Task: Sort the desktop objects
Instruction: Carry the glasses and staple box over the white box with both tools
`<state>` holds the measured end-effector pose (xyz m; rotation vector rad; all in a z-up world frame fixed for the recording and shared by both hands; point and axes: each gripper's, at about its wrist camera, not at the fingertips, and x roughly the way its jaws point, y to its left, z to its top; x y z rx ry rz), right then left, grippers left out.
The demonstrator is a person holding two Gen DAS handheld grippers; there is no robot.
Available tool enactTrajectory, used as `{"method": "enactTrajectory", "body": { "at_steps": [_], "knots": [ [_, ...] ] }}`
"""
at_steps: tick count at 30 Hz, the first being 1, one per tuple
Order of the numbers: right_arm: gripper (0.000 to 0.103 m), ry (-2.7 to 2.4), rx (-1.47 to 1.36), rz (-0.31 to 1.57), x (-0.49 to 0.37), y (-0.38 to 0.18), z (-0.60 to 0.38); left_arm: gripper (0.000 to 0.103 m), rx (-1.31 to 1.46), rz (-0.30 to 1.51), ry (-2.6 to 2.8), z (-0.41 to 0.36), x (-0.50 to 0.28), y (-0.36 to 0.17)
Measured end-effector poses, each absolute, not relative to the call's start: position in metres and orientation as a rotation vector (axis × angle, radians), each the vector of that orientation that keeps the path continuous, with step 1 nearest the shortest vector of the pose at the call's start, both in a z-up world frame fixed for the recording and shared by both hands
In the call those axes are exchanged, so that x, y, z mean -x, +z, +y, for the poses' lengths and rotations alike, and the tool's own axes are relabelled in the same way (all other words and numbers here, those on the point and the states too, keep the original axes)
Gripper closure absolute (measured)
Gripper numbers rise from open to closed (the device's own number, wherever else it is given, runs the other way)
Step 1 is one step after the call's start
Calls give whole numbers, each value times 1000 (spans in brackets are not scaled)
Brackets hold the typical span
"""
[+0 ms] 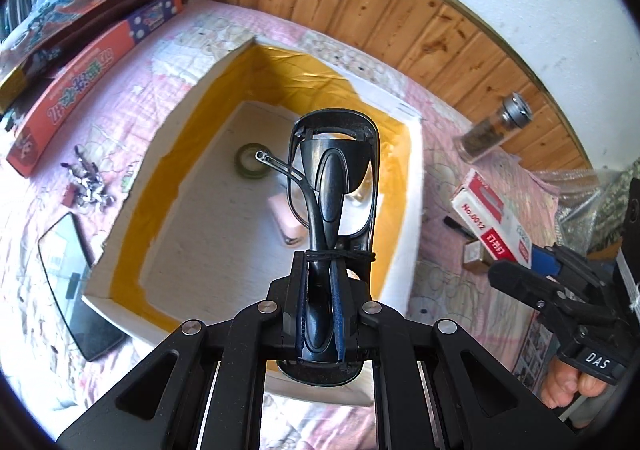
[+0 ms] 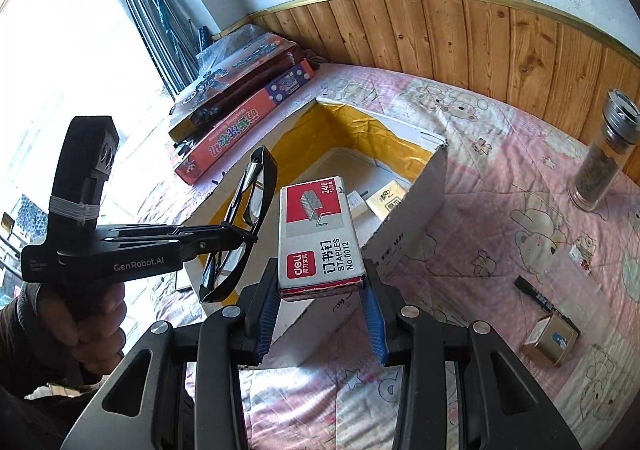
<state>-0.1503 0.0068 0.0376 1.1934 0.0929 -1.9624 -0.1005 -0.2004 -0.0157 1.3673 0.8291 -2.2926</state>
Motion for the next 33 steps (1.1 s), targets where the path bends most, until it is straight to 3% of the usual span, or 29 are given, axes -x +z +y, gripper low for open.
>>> {"method": "enactTrajectory", "body": {
  "at_steps": [14, 33],
  "knots": [
    [63, -1851, -1225, 327, 165, 11, -45, 93, -1484, 736, -2199, -244, 106, -53],
    [63, -1612, -1064, 1026, 132, -35, -120, 92, -1766, 512, -2154, -256, 134, -100]
  ]
}}
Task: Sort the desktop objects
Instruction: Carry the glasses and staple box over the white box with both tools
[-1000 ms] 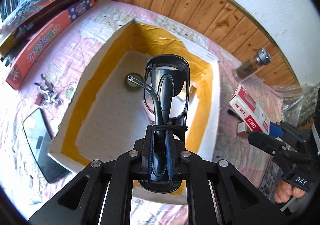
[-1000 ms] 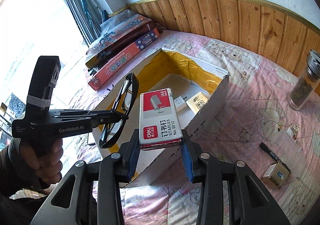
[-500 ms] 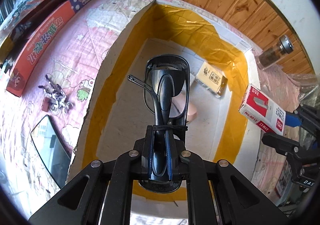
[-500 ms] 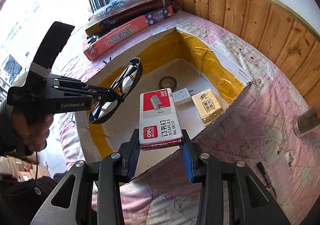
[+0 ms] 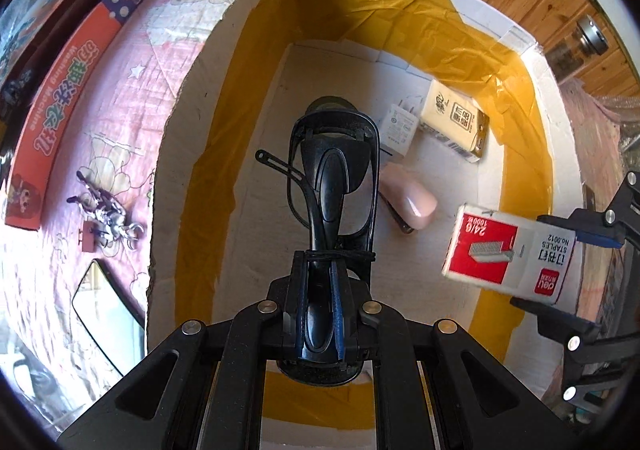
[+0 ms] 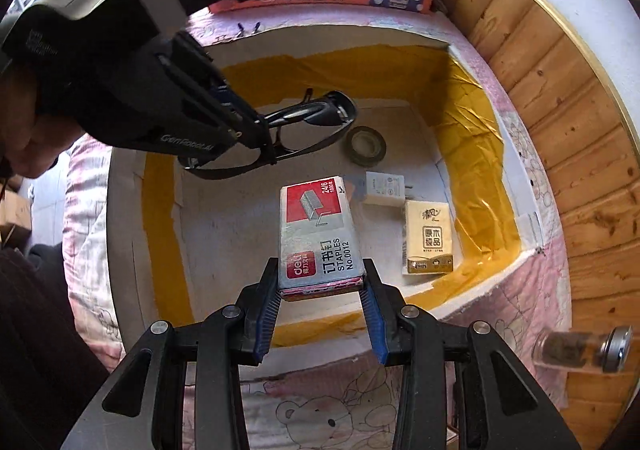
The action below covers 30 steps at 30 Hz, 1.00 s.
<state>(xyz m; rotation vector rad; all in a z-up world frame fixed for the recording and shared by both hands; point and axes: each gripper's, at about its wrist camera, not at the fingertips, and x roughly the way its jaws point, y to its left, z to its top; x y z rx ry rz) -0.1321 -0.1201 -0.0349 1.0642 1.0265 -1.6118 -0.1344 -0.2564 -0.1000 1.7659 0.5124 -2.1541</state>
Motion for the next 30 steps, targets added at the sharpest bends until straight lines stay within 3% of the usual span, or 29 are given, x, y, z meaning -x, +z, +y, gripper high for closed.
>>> {"method": "enactTrajectory", "body": {
  "at_steps": [30],
  "knots": [
    [63, -1399, -1173, 1119, 111, -87, -165, 92, -1979, 431, -1998, -258, 147, -137]
  ]
}}
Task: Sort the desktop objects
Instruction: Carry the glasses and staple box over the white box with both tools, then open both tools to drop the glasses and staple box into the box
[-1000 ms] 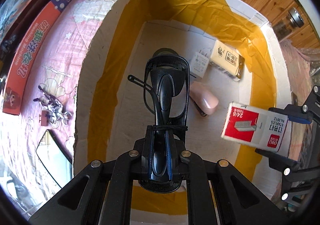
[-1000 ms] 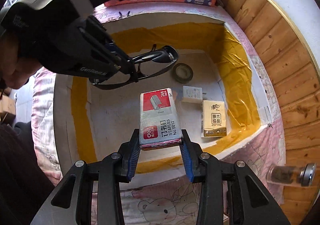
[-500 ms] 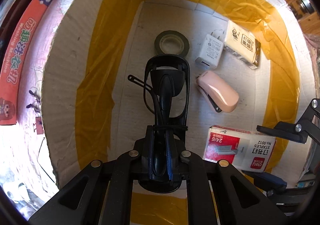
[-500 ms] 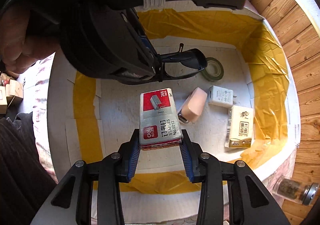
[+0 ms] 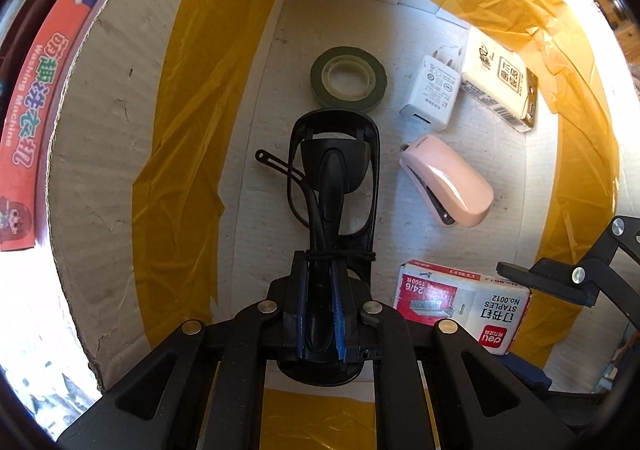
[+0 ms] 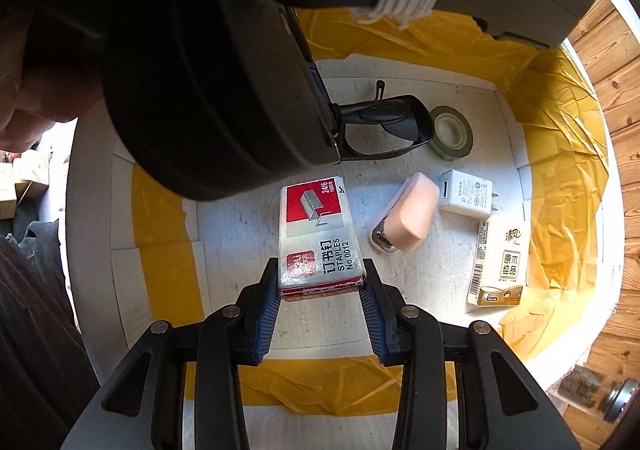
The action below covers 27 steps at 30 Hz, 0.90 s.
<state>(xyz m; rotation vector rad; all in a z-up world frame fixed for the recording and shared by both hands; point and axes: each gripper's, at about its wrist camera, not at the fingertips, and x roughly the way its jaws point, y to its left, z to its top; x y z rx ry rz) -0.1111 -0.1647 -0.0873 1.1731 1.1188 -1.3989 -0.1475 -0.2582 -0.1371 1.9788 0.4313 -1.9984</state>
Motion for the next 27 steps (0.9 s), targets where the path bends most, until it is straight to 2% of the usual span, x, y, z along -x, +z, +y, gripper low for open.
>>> {"method": "enactTrajectory", "body": {
  "at_steps": [16, 27],
  "knots": [
    [63, -1419, -1183, 1091, 102, -79, -162, 90, -1967, 469, -1955, -253, 136, -133],
    [60, -1482, -1315, 835, 127, -63, -144, 86, -1956, 507, -1944, -251, 124, -123]
  ]
}}
